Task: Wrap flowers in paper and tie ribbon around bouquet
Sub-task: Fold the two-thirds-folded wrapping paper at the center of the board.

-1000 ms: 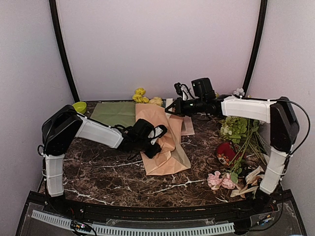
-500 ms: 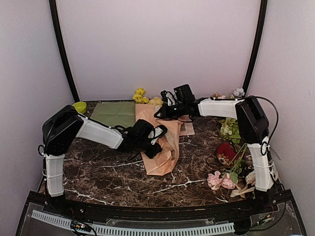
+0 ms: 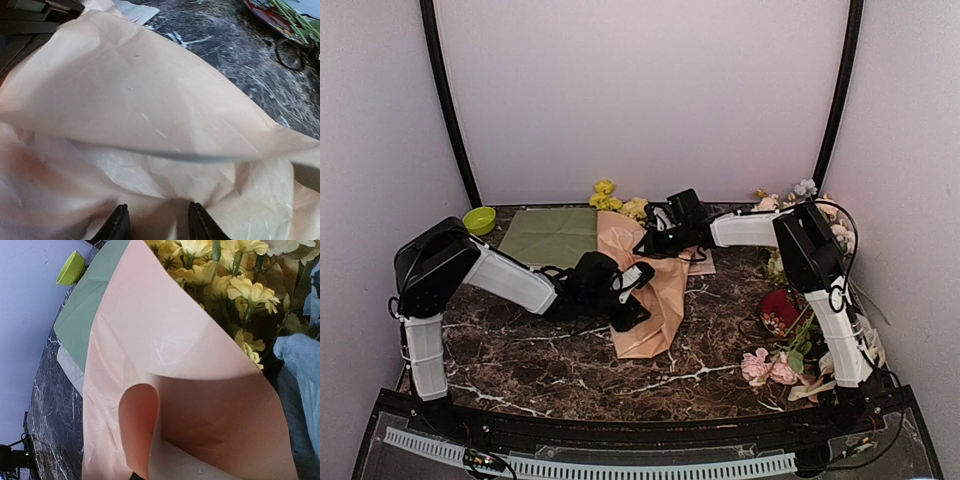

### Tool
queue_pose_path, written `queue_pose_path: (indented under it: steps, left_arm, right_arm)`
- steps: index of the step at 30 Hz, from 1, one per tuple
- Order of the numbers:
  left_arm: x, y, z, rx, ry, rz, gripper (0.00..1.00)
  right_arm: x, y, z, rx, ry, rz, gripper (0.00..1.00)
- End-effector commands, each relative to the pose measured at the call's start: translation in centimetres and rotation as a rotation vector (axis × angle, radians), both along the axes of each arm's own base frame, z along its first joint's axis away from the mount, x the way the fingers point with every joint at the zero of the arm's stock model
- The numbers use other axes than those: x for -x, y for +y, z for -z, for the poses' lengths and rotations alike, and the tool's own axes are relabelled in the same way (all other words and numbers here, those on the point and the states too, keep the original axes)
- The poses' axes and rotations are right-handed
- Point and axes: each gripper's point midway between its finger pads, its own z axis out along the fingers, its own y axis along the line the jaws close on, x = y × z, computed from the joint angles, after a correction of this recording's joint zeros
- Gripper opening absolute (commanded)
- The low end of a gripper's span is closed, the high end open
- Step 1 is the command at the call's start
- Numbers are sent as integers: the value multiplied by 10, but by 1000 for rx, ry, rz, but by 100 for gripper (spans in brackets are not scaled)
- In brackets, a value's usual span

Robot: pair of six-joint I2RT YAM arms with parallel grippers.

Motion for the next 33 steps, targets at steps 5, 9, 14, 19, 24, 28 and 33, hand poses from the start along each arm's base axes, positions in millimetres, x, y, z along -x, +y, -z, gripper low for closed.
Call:
queue_pose_path:
  steps: [5, 9, 14, 19, 24, 28, 33]
  left_arm:
    - [51, 6, -15, 31, 46, 172, 50]
    - [54, 20, 2, -91, 23, 183, 52]
    - [65, 28, 32, -208, 36, 234, 46]
    - [78, 28, 49, -250, 56, 299, 46]
    - [83, 26, 57, -262, 69, 332, 46]
    - [87, 27, 61, -263, 75, 345, 46]
    - [90, 29, 64, -262, 74, 352, 46]
  right_arm:
    - [0, -7, 42, 52, 46, 18, 0]
    - [1, -5, 34, 30, 43, 17, 0]
    - [1, 4, -16, -54, -18, -14, 0]
    - [10, 18, -74, -153, -133, -87, 0]
    - [27, 37, -77, -210, -141, -163, 0]
    - [23, 44, -64, -244, -102, -155, 0]
    - [4, 51, -33, -210, -93, -112, 0]
